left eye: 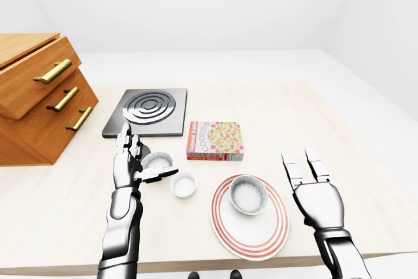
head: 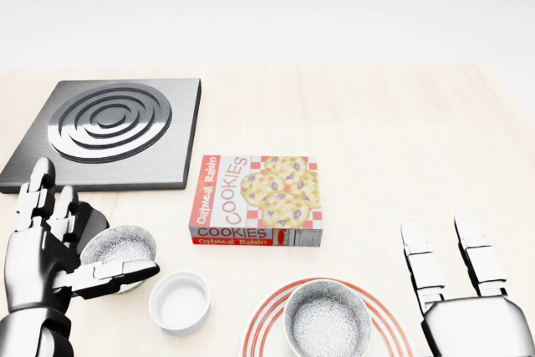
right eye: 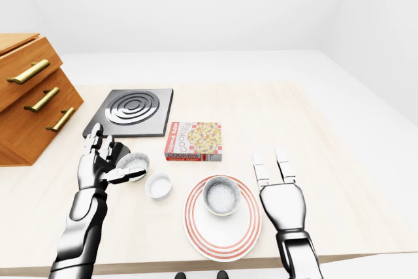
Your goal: Pick the akita bowl next to the plate and place it on the plate.
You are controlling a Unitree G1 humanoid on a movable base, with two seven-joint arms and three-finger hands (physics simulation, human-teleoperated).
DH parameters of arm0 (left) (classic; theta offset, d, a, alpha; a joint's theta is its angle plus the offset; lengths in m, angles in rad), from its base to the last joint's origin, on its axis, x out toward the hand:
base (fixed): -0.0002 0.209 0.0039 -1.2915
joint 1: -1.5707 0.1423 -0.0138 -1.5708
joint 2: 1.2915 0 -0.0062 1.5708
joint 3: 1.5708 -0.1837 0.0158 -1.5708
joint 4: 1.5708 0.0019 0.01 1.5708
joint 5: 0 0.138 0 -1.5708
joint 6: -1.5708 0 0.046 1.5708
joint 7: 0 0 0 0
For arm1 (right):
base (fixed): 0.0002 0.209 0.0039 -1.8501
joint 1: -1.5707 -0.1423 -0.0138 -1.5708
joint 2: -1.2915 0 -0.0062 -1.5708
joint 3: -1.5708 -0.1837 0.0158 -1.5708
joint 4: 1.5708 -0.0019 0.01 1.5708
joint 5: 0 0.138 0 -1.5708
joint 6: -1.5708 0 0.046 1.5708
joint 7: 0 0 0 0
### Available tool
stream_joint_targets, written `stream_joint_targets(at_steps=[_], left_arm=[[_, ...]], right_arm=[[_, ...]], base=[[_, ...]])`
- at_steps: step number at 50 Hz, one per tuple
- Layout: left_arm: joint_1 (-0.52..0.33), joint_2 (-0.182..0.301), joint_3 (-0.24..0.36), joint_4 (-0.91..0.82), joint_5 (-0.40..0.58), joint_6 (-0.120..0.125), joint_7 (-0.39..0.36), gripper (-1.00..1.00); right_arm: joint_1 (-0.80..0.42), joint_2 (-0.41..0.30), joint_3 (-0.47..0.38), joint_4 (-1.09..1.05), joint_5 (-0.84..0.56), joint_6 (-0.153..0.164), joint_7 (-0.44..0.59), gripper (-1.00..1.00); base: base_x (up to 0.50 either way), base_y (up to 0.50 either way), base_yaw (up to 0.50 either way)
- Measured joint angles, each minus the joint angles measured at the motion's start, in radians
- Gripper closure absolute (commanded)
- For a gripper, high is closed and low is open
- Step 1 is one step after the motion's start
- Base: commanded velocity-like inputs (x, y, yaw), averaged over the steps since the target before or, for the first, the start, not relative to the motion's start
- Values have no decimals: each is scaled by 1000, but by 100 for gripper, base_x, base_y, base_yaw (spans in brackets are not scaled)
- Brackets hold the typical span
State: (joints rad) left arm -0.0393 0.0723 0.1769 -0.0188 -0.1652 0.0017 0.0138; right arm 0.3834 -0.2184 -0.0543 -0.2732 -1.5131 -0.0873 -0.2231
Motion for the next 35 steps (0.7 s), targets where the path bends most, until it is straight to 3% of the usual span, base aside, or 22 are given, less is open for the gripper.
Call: stream_joint_targets(at_steps=[19,35], left_arm=[[3,-1,-1,-13,1,10,3,-100],[4,-3,-1,-19,2,15,5,-100]], right_arm=[[-16,58,-223,-80,117,0,158,-100],[-49,80,-314,-91,194,0,235,-100]], base=[[0,0,0],[0,0,0]])
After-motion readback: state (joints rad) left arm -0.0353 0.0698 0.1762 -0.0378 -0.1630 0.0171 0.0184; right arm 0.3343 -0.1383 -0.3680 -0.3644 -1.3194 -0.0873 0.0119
